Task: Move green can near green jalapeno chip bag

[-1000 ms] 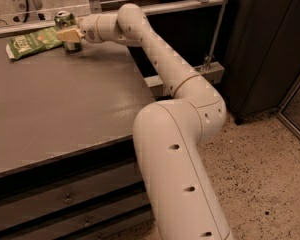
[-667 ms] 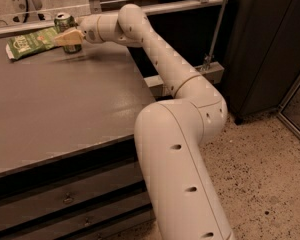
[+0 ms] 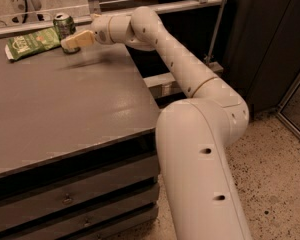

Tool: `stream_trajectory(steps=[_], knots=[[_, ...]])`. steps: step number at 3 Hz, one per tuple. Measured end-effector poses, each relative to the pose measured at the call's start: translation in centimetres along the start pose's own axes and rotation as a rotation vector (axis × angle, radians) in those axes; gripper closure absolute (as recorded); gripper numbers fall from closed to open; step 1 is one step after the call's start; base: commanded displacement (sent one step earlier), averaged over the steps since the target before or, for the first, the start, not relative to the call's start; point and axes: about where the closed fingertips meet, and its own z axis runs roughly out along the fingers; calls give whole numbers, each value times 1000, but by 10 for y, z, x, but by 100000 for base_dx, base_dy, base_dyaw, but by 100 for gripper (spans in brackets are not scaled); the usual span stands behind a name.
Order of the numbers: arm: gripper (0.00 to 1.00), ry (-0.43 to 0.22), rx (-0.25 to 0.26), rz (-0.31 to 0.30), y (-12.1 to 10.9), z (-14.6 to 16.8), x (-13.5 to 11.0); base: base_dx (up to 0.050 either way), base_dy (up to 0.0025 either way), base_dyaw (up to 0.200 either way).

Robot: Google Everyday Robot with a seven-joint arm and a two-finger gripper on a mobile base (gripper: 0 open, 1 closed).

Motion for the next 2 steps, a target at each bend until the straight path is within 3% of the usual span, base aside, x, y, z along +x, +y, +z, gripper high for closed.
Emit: stream_trajectory(steps=[2], knots=[[0, -74, 3, -122, 14, -112, -14, 0, 0, 0]])
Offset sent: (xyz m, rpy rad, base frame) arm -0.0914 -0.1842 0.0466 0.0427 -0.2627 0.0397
